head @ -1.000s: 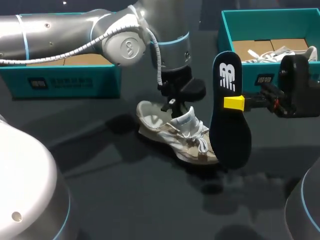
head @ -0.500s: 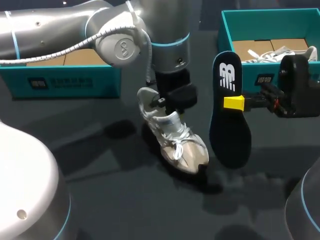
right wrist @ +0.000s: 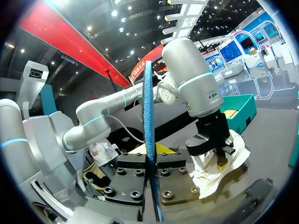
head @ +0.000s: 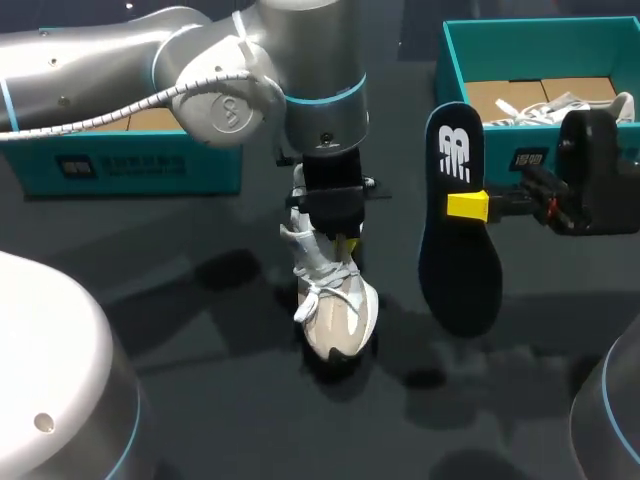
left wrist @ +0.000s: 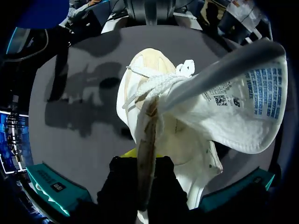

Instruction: Take the shoe out of the shoebox, open the shoe tongue, remove and reinsert the insole, then place the shoe into the shoebox

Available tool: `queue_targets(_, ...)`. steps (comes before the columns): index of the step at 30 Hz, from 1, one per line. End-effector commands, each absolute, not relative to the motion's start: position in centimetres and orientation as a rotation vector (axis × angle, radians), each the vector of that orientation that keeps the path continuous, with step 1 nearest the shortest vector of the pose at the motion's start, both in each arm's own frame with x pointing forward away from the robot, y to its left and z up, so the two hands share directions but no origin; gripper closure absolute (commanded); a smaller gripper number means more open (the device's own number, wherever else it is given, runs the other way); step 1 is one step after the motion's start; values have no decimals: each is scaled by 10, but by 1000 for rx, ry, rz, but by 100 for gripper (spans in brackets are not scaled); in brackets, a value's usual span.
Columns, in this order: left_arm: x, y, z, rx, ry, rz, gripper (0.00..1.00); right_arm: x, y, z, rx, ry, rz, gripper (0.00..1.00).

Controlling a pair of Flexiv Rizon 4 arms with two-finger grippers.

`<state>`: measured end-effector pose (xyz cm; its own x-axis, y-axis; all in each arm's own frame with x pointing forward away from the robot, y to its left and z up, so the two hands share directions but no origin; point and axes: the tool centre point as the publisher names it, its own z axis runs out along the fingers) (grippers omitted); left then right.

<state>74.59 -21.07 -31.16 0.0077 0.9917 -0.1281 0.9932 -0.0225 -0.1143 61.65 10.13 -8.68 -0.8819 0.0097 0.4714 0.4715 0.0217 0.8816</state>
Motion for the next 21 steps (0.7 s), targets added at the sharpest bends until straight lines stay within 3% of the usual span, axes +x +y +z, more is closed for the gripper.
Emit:
queue_targets(1,740,-216,-319,2307,2096,-257,100,615,102,-87,-496,-1974,-1926,100)
queue_targets(21,732,-245,-352,2298,2246,-233,100,615,102,-87,-496,-1974,-1926,100)
